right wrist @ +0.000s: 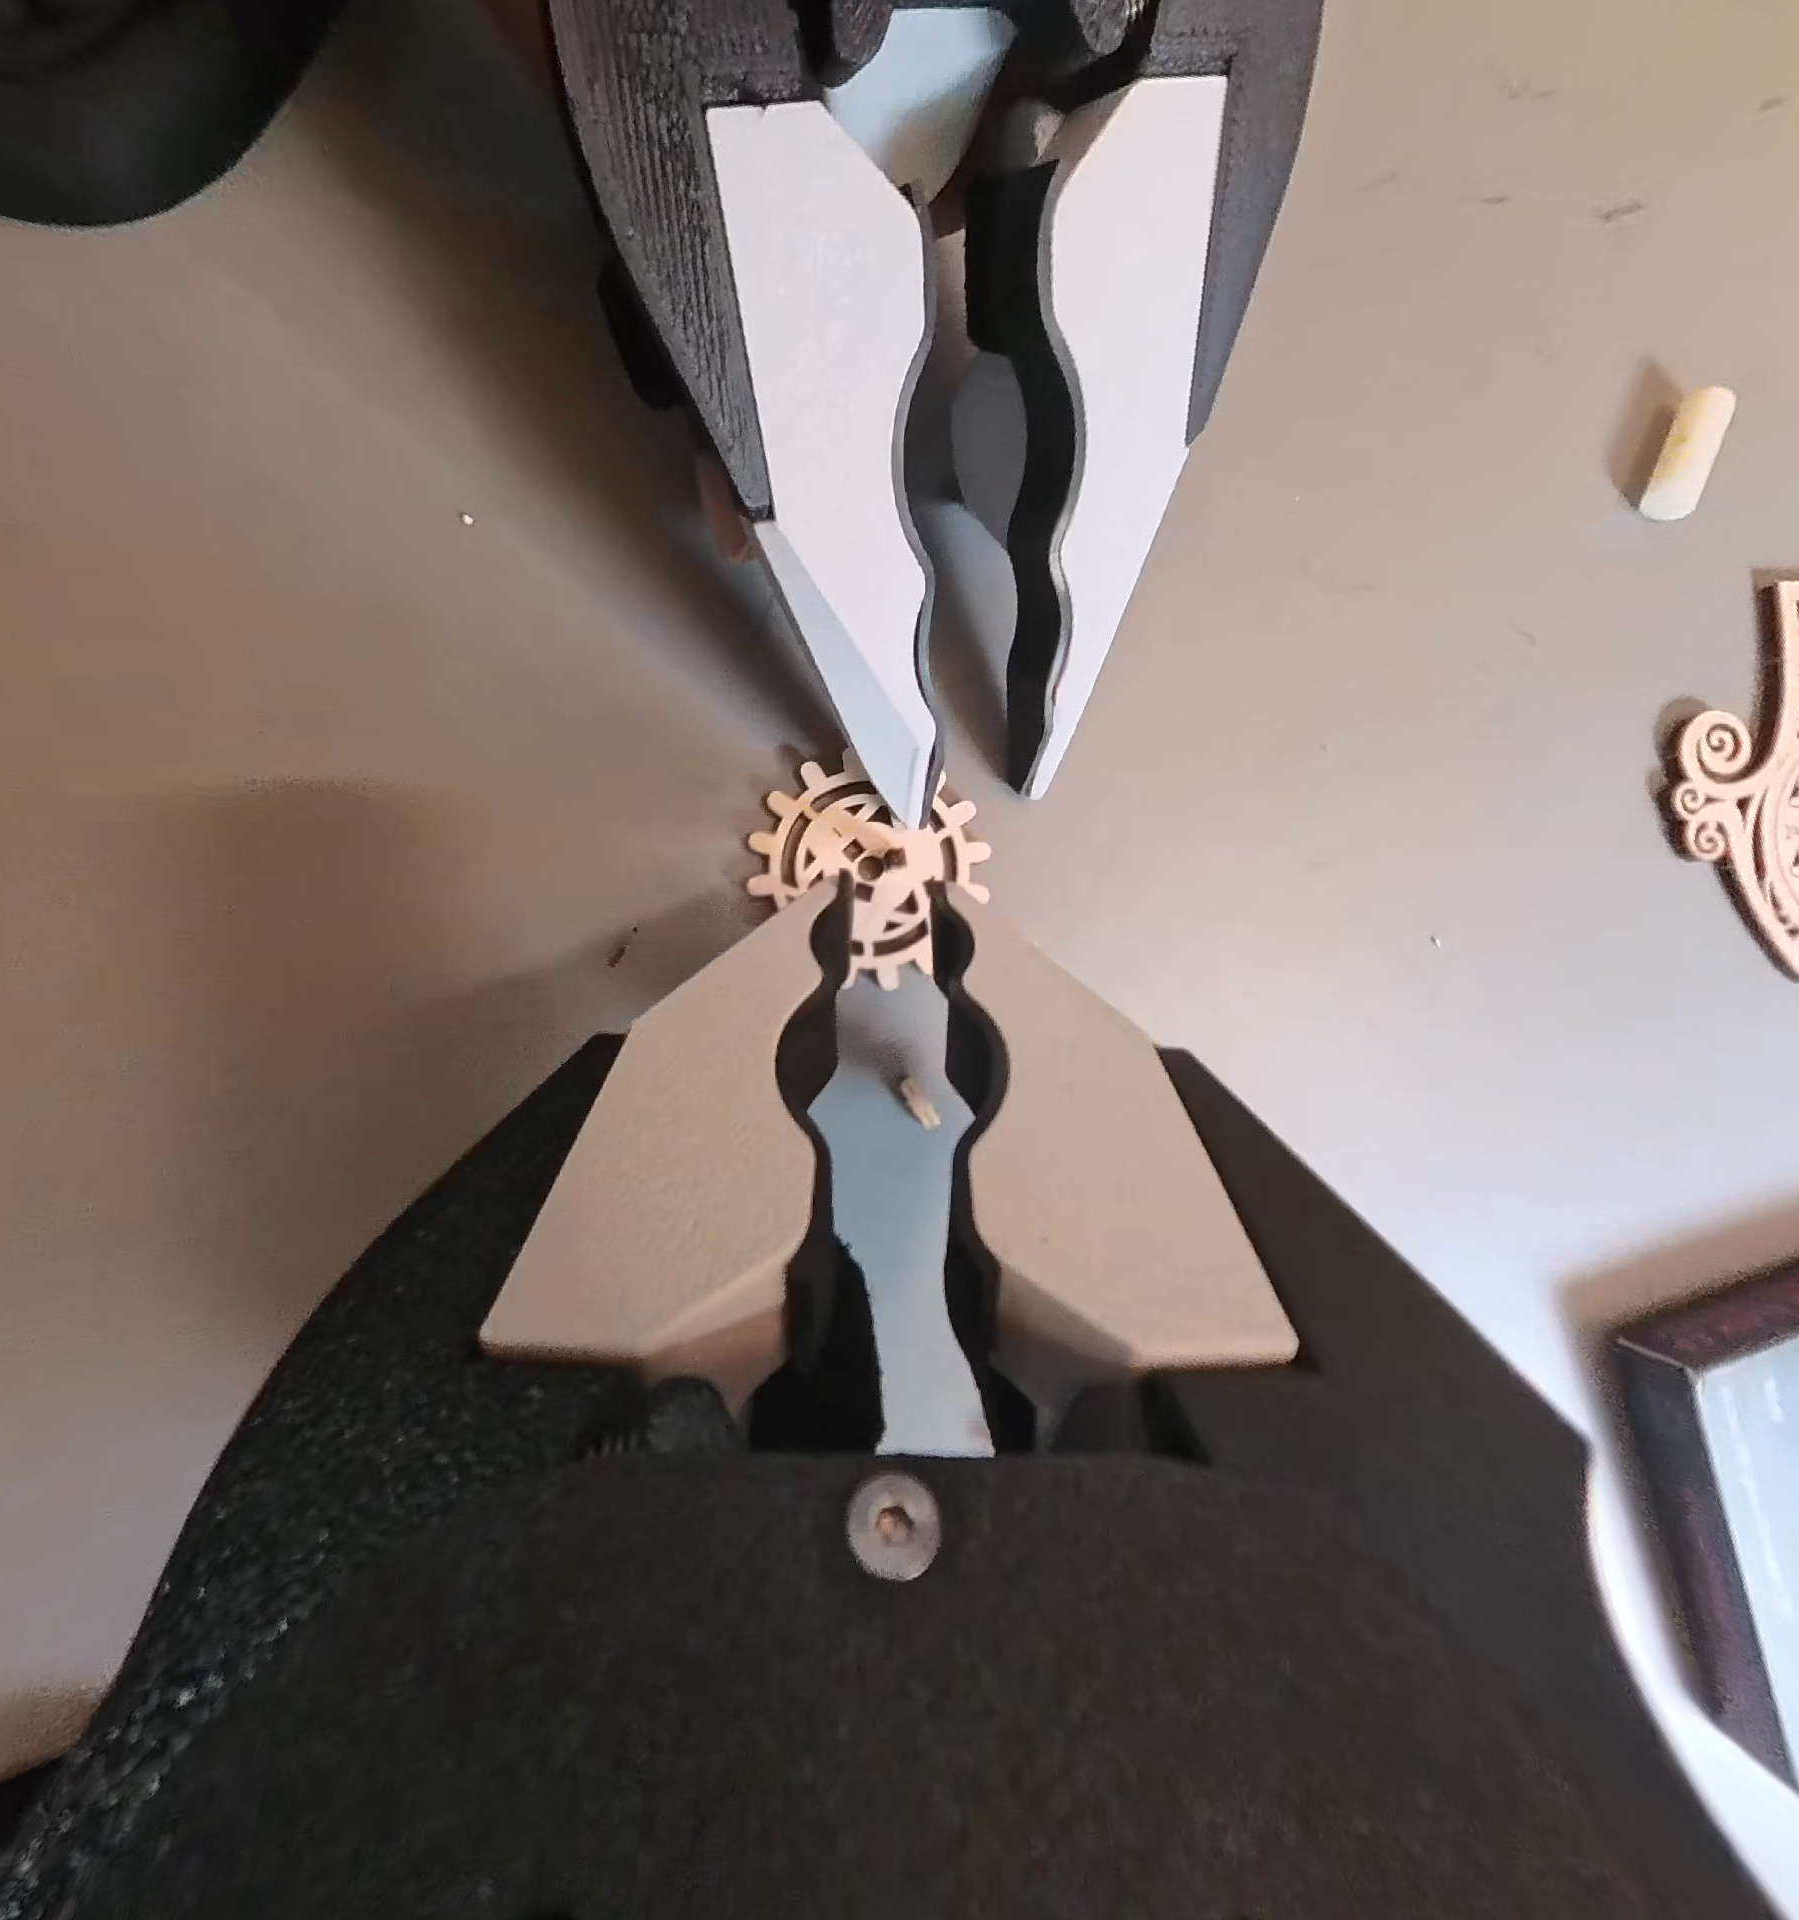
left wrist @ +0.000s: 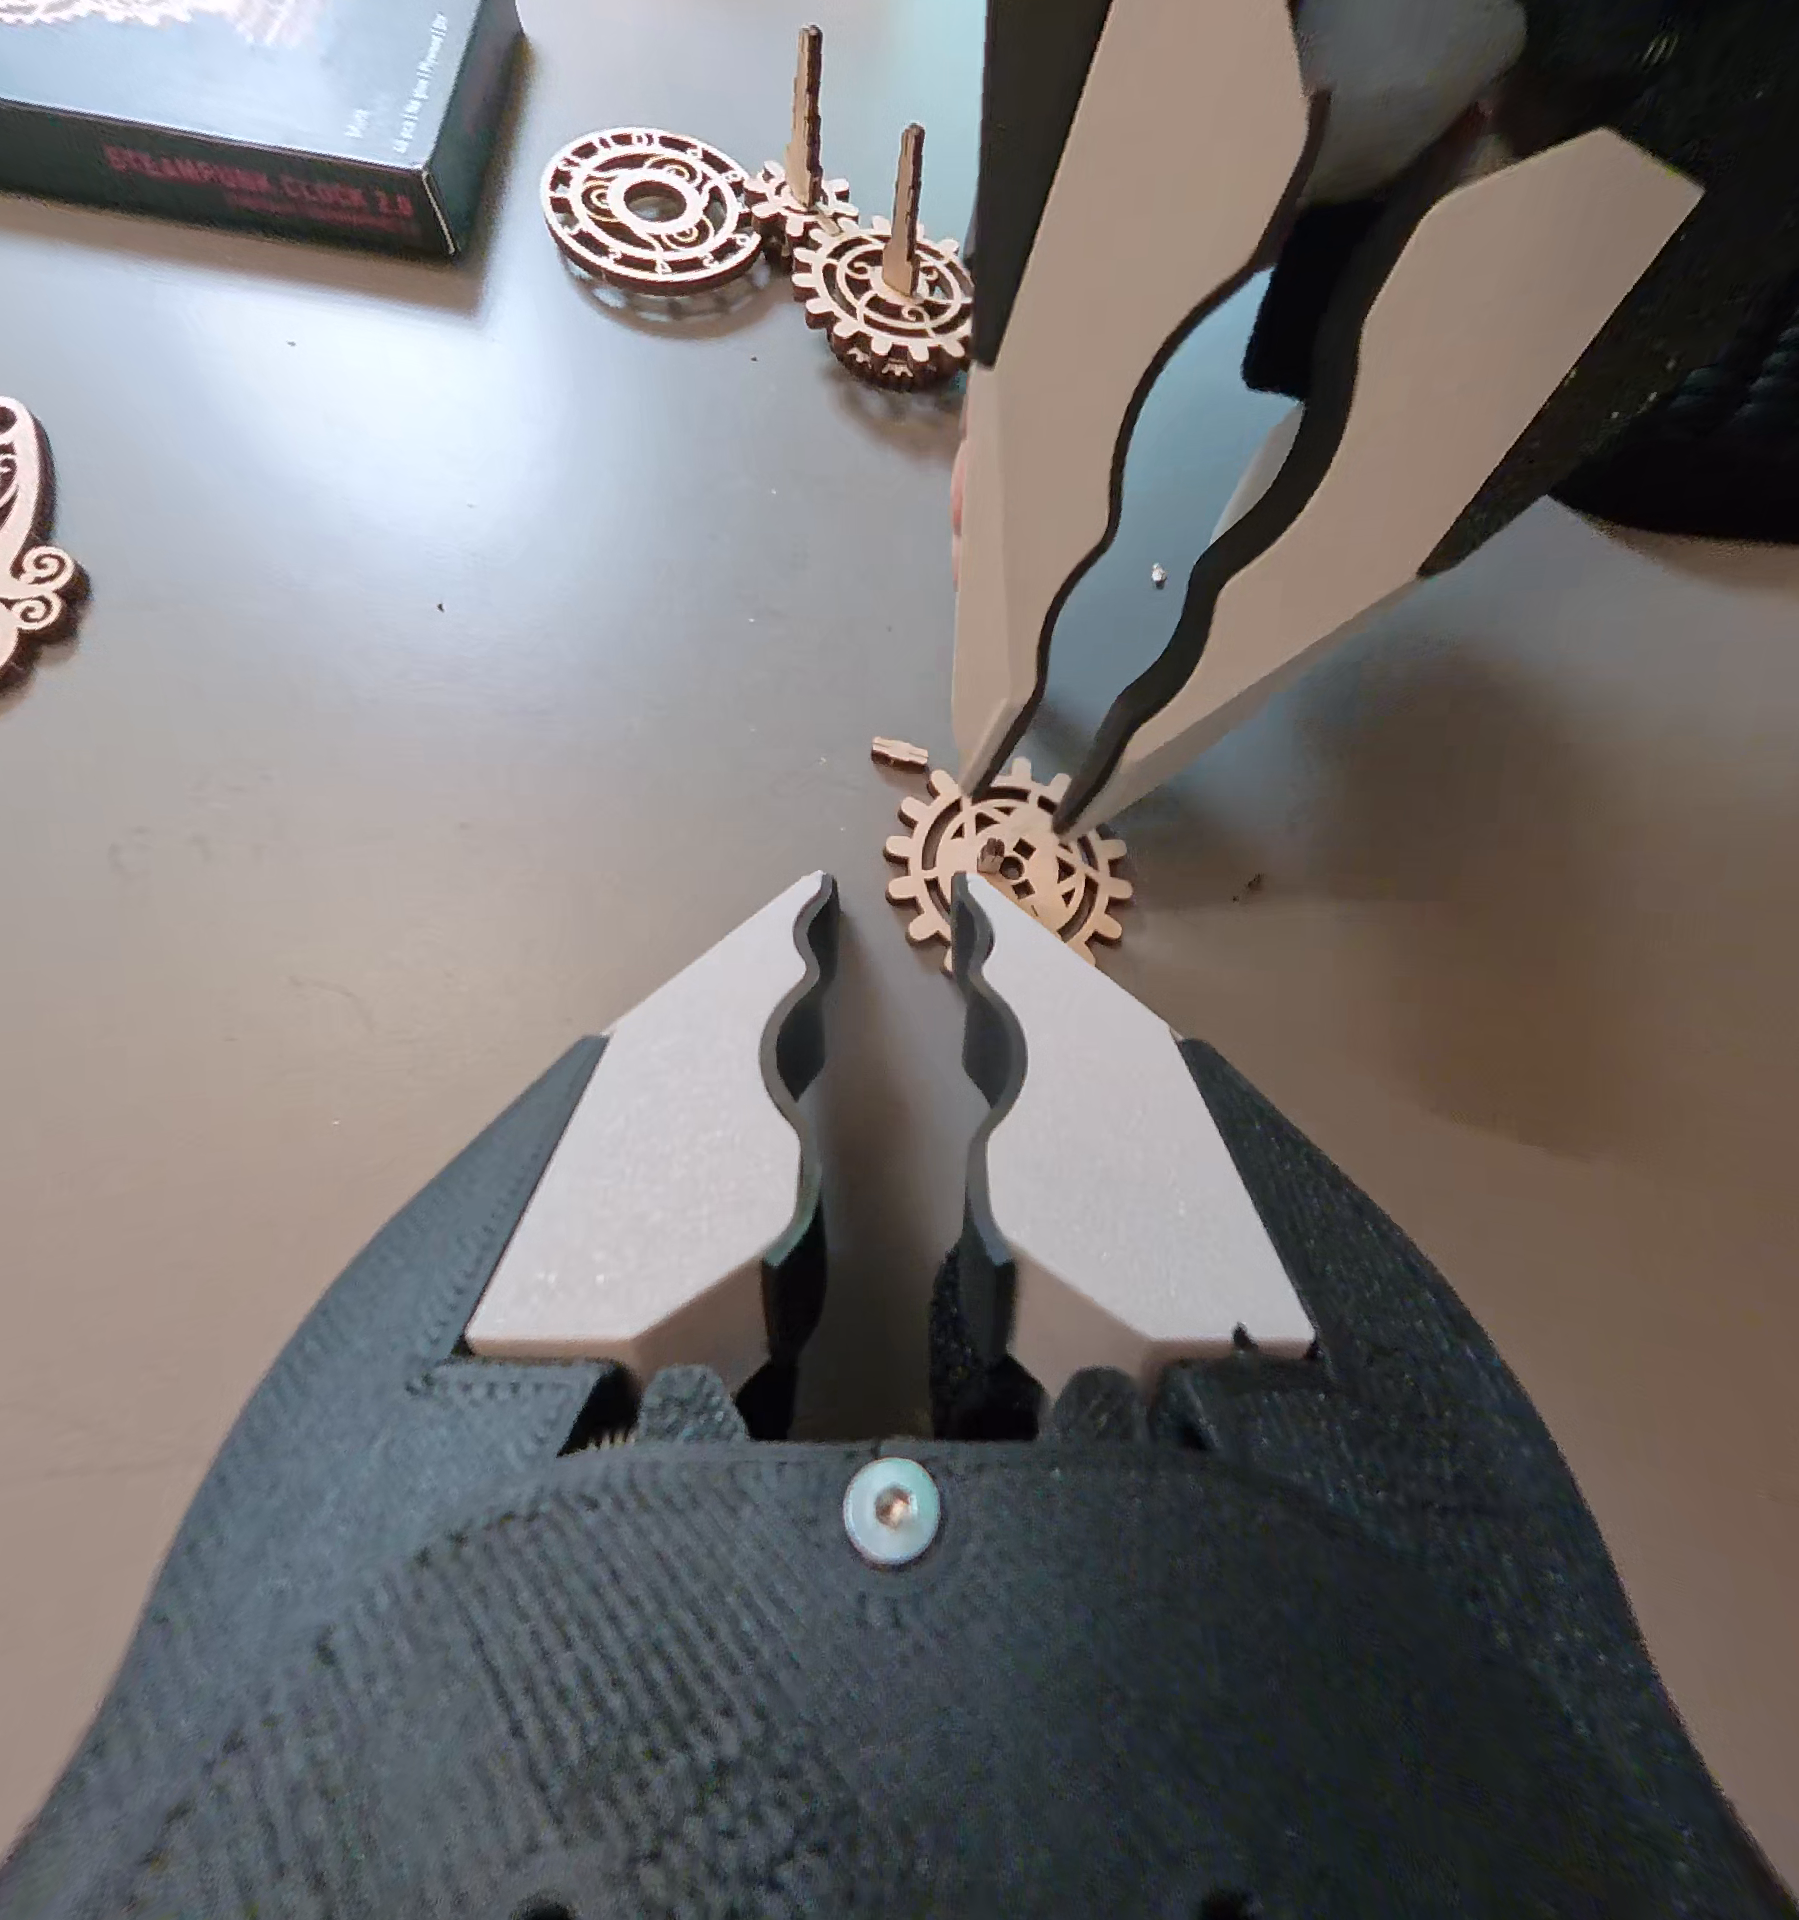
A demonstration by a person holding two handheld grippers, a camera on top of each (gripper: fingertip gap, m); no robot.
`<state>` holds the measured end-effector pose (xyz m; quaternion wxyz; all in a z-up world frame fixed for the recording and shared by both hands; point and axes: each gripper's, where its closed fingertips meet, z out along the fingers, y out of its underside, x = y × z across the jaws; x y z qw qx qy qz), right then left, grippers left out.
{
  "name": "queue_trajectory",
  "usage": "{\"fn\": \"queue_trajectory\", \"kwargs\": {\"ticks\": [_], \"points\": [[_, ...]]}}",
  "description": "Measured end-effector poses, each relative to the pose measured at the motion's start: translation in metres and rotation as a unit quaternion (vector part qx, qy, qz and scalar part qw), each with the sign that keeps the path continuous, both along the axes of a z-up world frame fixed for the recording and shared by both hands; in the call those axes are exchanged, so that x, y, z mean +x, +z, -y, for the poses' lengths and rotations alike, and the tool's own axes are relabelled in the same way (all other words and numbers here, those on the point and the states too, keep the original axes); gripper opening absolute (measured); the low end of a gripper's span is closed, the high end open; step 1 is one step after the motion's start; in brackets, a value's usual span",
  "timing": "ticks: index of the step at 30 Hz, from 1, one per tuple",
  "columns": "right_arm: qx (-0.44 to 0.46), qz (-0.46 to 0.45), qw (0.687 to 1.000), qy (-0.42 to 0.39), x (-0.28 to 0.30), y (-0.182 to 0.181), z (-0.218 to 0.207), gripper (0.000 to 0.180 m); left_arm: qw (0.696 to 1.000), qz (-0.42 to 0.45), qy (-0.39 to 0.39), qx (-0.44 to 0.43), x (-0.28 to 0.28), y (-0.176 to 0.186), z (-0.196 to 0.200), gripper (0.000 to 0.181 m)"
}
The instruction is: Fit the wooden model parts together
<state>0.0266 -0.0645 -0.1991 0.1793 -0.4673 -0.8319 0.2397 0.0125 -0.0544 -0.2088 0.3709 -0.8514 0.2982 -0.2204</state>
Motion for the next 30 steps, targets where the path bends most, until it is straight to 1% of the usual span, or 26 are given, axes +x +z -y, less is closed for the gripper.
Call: {"fn": "queue_trajectory", "kwargs": {"ticks": [3, 7, 10, 13, 15, 17, 19, 23, 26, 30], "points": [[0.007, 0.012, 1.0, 0.013, -0.004, -0.004, 0.0, 0.009, 1.0, 0.001, 0.001, -0.001, 0.0, 0.0, 0.0, 0.02], [0.017, 0.022, 0.999, 0.04, -0.005, -0.009, 0.003, 0.0, 1.0, 0.011, 0.003, -0.007, -0.001, 0.001, 0.001, 0.022], [0.032, -0.027, 0.998, 0.055, -0.008, 0.0, 0.003, 0.0, 0.999, 0.047, 0.005, -0.024, -0.003, 0.005, 0.003, 0.027], [0.03, -0.095, 0.993, 0.061, -0.005, 0.015, 0.003, 0.0, 0.992, 0.118, 0.021, -0.038, -0.011, 0.019, 0.0, 0.029], [0.031, -0.108, 0.992, 0.058, 0.001, 0.017, 0.002, 0.0, 0.987, 0.152, 0.026, -0.048, -0.017, 0.024, -0.001, 0.029], [0.028, -0.09, 0.994, 0.045, 0.005, 0.012, 0.0, 0.0, 0.988, 0.145, 0.024, -0.054, -0.02, 0.02, -0.001, 0.027], [0.034, -0.068, 0.996, 0.035, 0.009, 0.007, -0.004, 0.006, 0.991, 0.123, 0.013, -0.056, -0.017, 0.013, 0.001, 0.027], [0.043, -0.033, 0.998, 0.025, 0.009, 0.008, -0.021, 0.007, 0.996, 0.081, -0.01, -0.042, -0.01, 0.008, 0.006, 0.031], [0.038, 0.001, 0.998, 0.051, 0.004, 0.003, -0.027, 0.008, 0.996, 0.075, -0.015, -0.038, -0.008, 0.008, 0.006, 0.034], [0.031, 0.05, 0.993, 0.105, -0.001, -0.008, -0.027, 0.015, 0.996, 0.079, -0.01, -0.036, -0.009, 0.009, 0.005, 0.035]]}}
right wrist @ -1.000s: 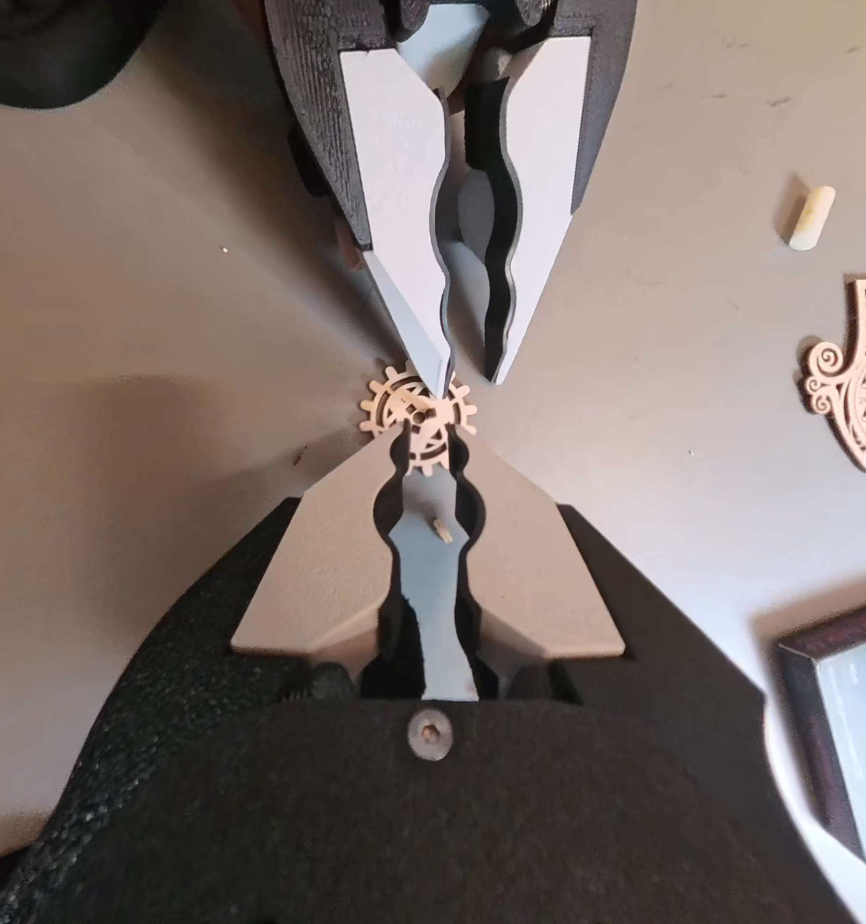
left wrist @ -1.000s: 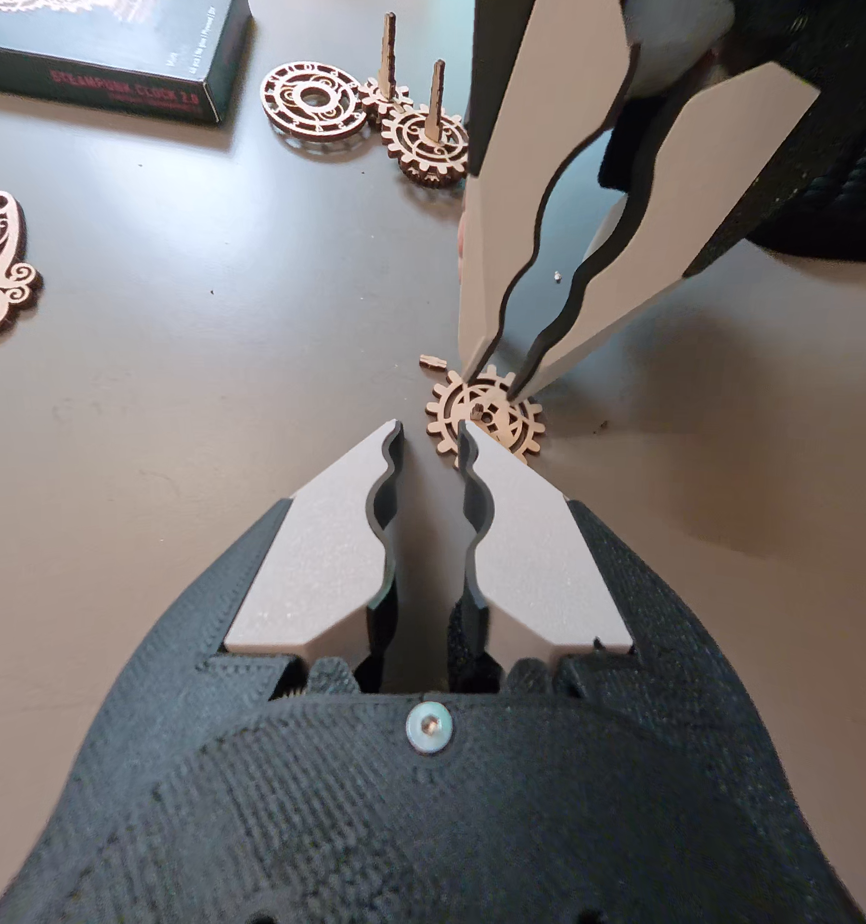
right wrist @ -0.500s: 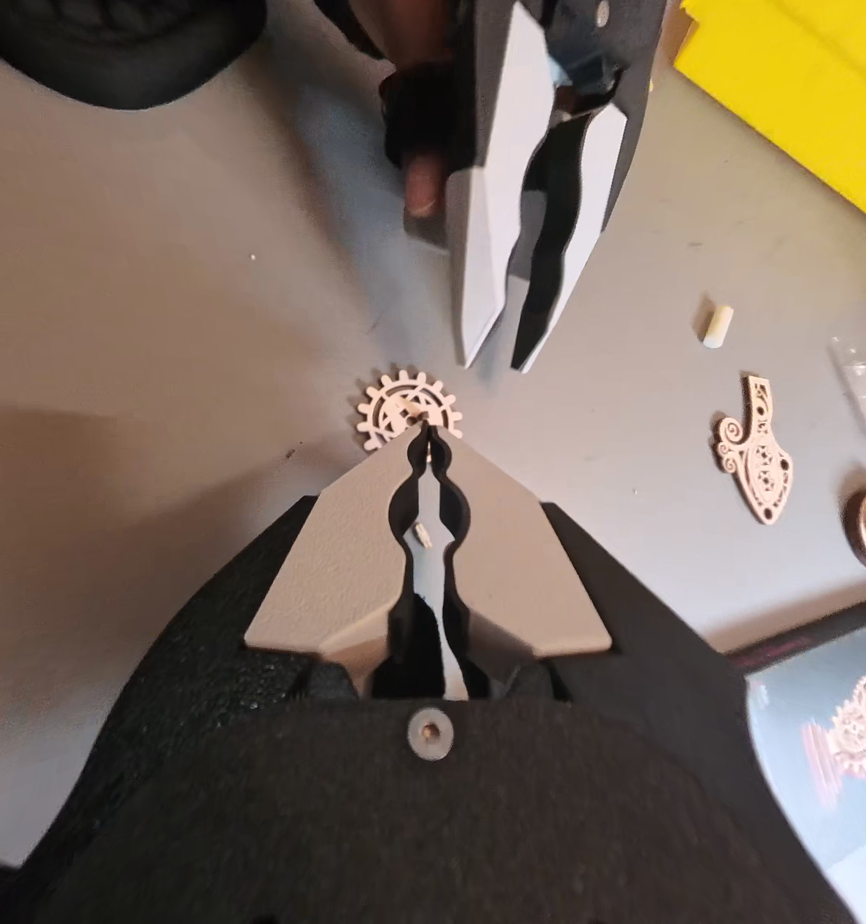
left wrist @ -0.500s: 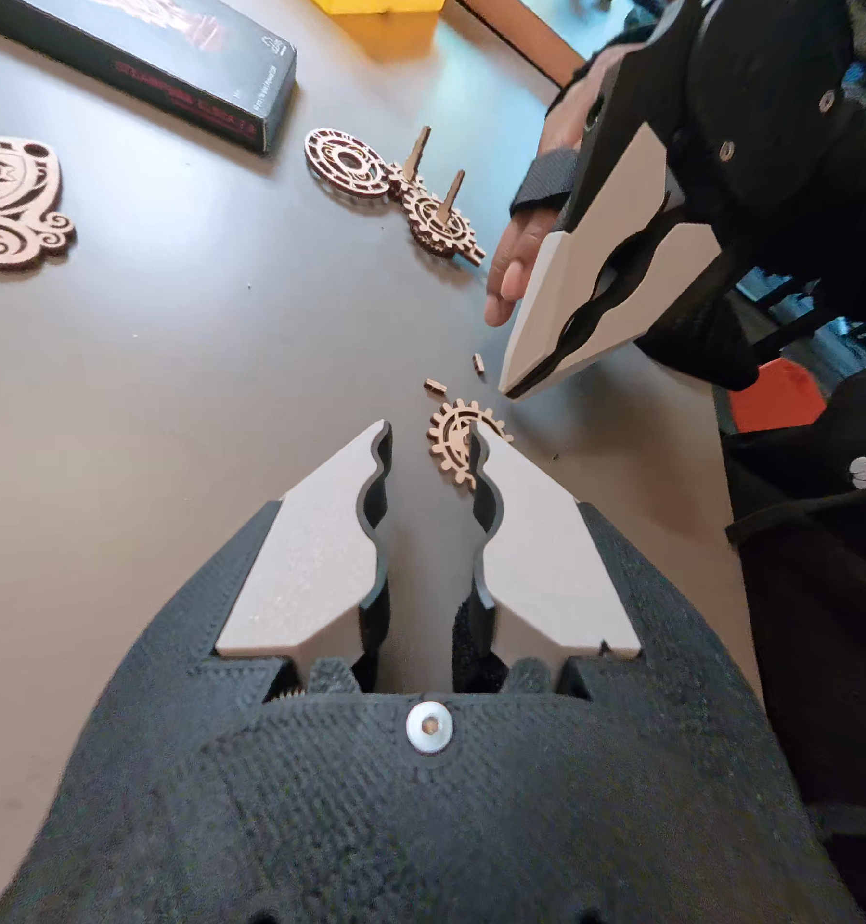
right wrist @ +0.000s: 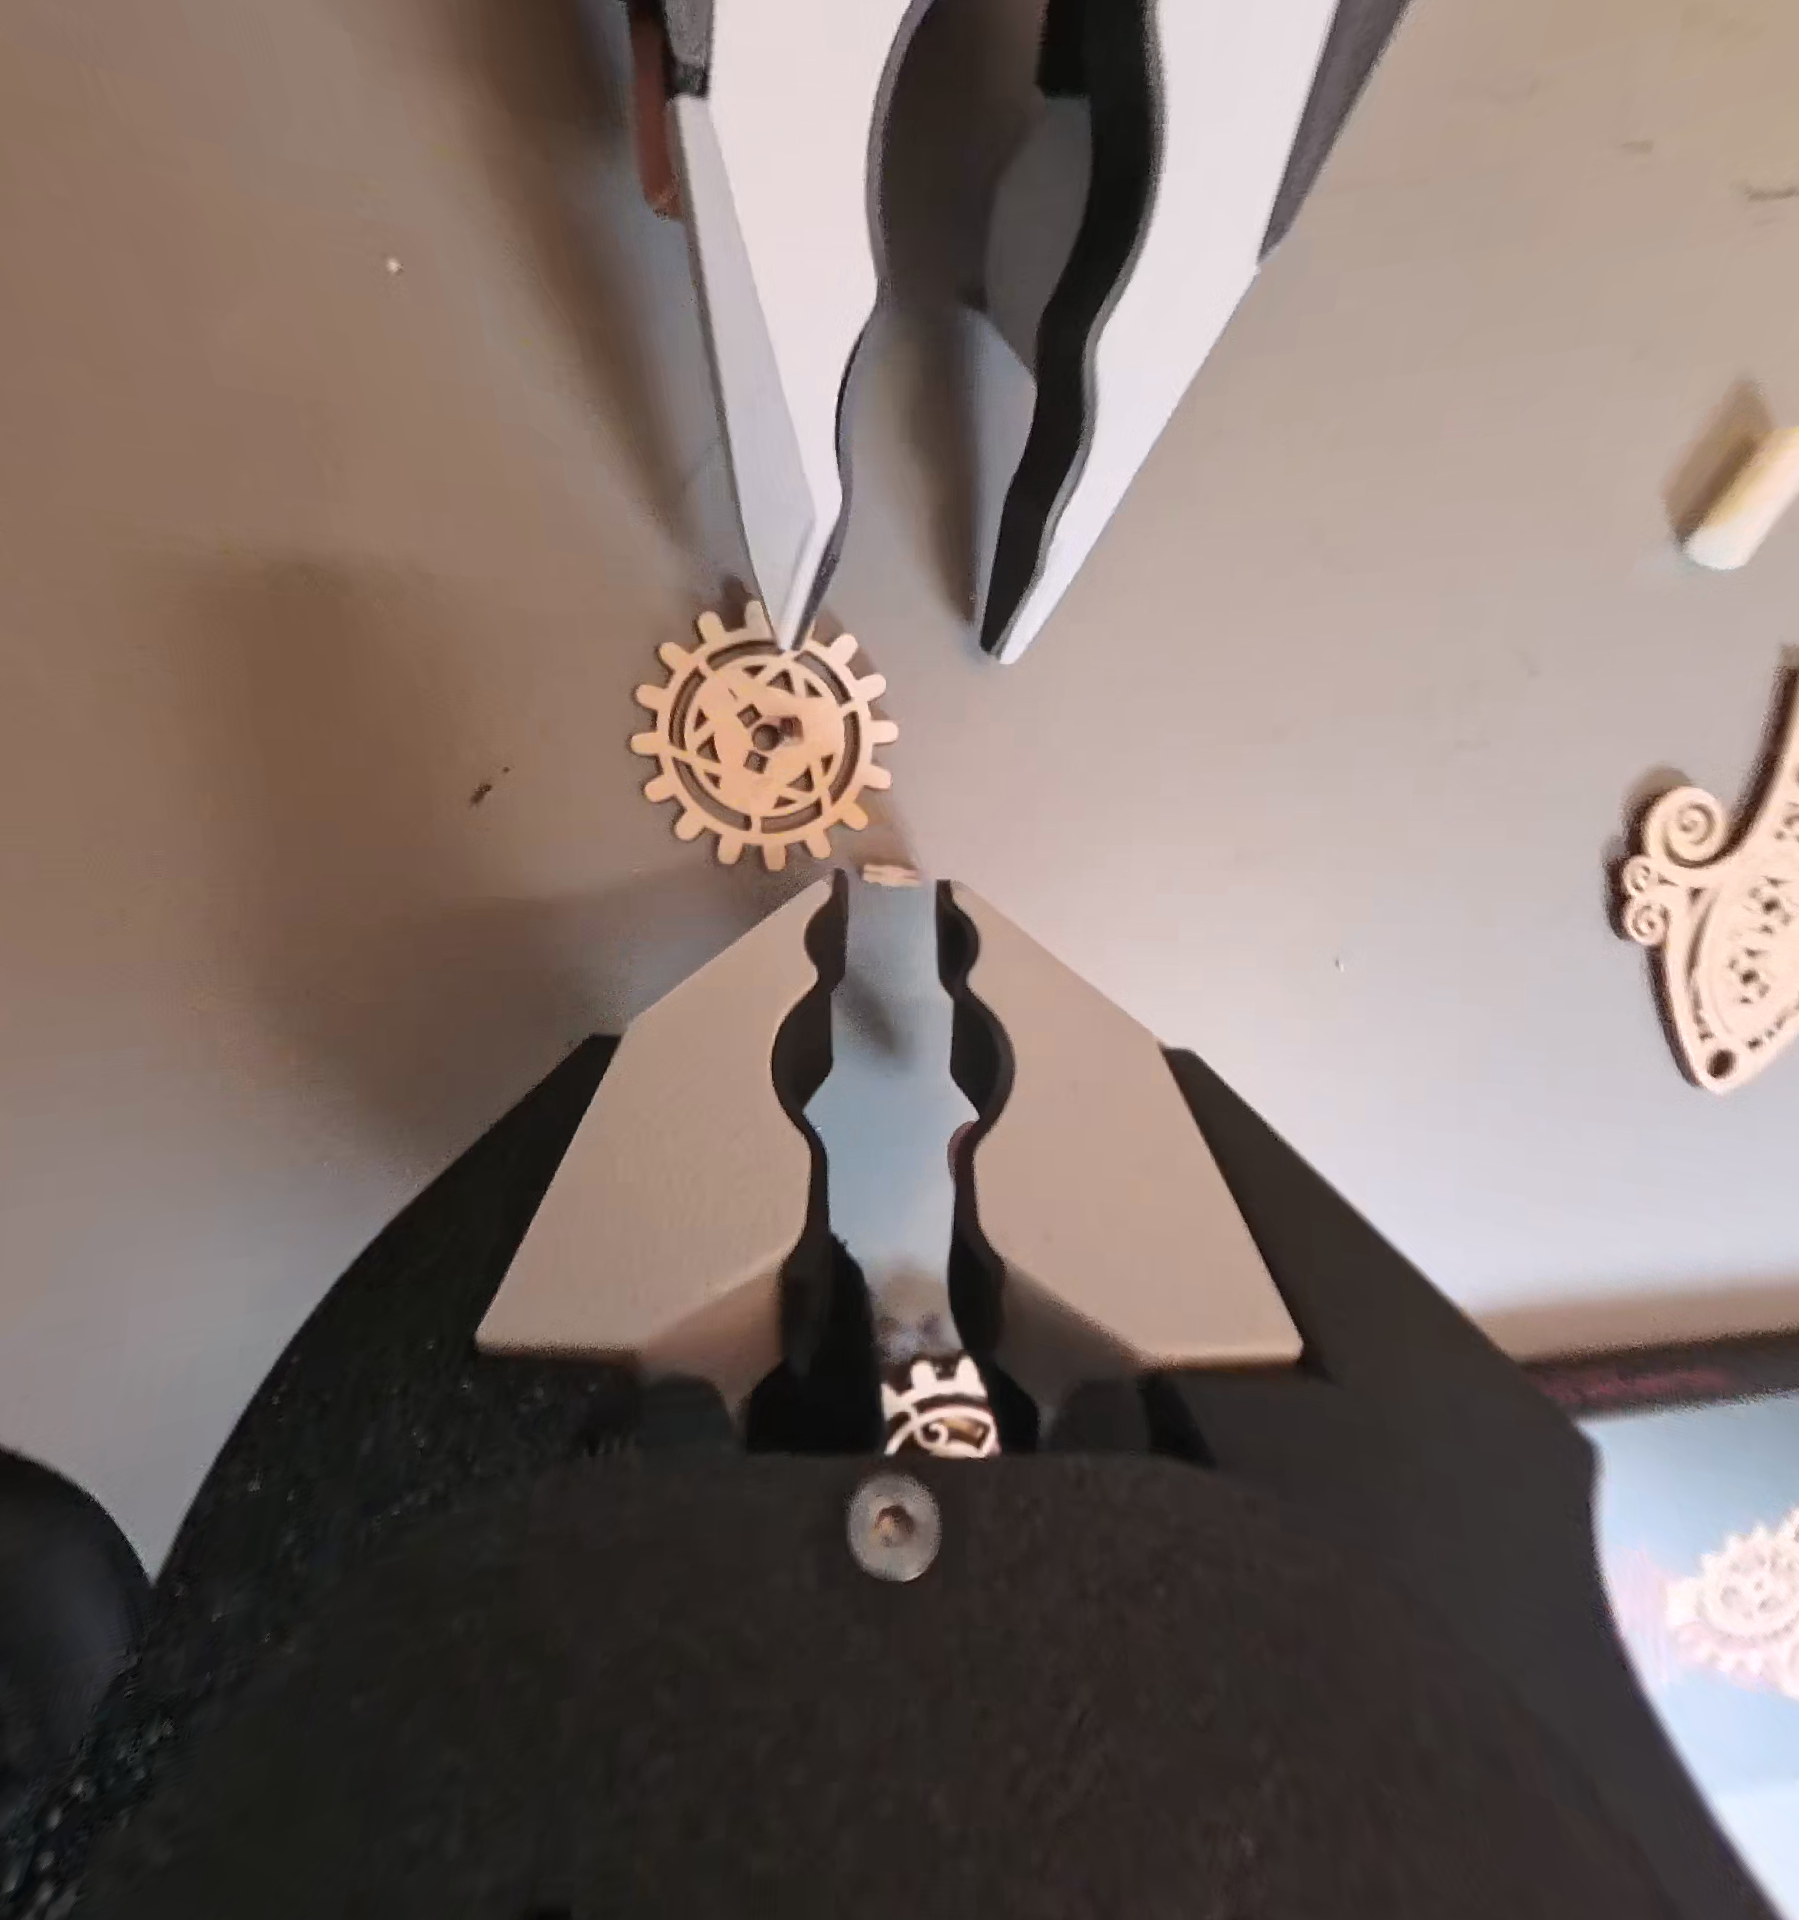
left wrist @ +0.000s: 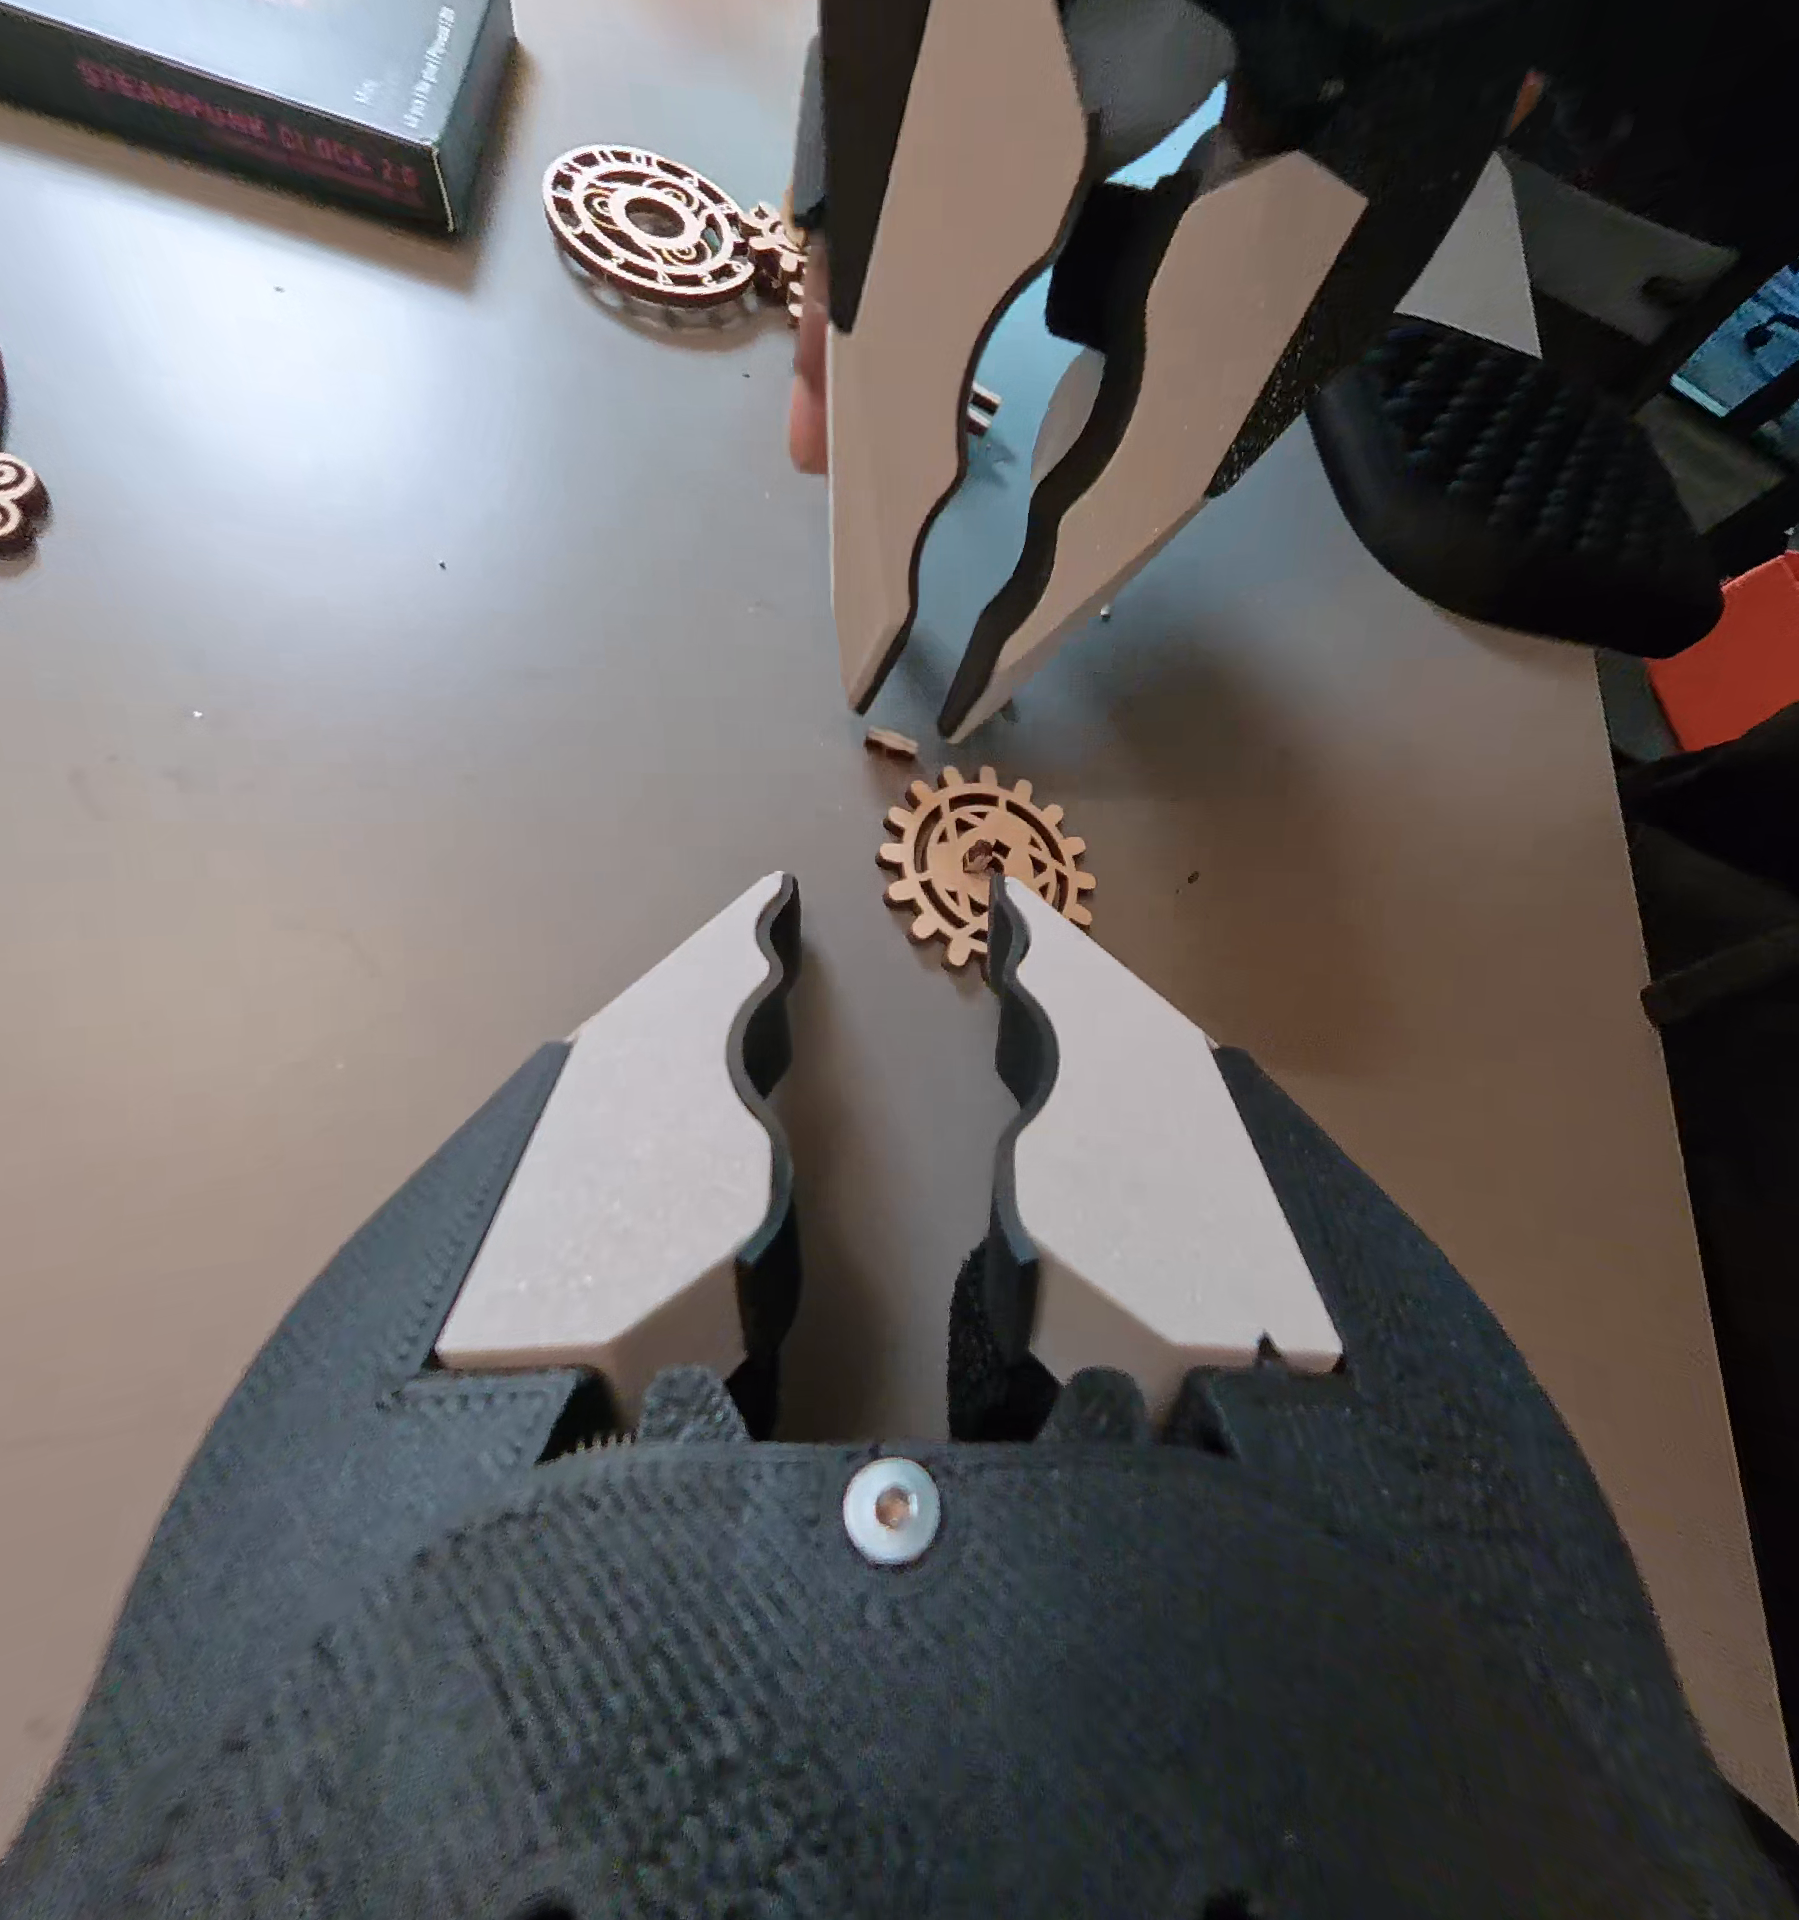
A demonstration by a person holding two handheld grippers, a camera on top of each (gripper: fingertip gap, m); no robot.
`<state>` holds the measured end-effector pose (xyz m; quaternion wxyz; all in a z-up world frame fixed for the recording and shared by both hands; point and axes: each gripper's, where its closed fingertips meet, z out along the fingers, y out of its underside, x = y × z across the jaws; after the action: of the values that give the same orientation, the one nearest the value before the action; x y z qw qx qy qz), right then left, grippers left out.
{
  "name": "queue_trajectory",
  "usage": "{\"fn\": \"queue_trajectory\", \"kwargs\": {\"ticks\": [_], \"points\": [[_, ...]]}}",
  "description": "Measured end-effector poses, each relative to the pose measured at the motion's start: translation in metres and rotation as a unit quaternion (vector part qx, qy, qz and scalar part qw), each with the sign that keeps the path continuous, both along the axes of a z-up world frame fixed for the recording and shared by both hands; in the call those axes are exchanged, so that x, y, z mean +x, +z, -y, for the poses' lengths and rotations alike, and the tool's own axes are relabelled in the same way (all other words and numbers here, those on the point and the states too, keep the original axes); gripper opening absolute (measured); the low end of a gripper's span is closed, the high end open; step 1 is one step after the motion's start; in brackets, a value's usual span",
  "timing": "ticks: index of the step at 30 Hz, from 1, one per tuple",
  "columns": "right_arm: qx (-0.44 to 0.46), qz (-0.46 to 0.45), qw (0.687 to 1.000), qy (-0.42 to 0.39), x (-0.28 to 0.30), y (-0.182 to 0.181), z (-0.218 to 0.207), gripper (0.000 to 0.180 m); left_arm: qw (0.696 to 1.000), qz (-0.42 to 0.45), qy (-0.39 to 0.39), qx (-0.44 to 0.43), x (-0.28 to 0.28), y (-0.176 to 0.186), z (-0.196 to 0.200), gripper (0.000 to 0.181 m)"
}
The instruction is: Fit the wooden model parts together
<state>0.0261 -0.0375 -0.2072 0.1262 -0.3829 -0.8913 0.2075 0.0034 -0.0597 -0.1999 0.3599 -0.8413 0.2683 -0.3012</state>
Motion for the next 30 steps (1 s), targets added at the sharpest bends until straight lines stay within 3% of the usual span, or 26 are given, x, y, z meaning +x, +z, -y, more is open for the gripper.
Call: {"fn": "queue_trajectory", "kwargs": {"ticks": [8, 13, 18, 22, 30], "points": [[0.006, 0.02, 0.999, 0.042, 0.001, -0.005, 0.005, 0.009, 1.0, 0.026, -0.011, -0.007, 0.005, 0.005, 0.003, 0.03], [0.001, -0.111, 0.994, 0.015, -0.005, 0.03, 0.013, 0.009, 0.992, 0.127, -0.004, -0.026, 0.014, 0.027, 0.003, 0.02], [0.013, -0.258, 0.965, -0.034, -0.007, 0.069, 0.02, 0.009, 0.965, 0.261, 0.006, -0.029, 0.022, 0.059, 0.002, 0.005], [0.033, -0.293, 0.954, -0.055, -0.003, 0.074, 0.022, 0.009, 0.942, 0.334, 0.008, -0.034, 0.027, 0.077, 0.003, 0.006], [0.069, -0.311, 0.947, -0.052, -0.004, 0.076, 0.03, 0.009, 0.943, 0.329, 0.013, -0.046, 0.03, 0.071, 0.004, 0.006]]}}
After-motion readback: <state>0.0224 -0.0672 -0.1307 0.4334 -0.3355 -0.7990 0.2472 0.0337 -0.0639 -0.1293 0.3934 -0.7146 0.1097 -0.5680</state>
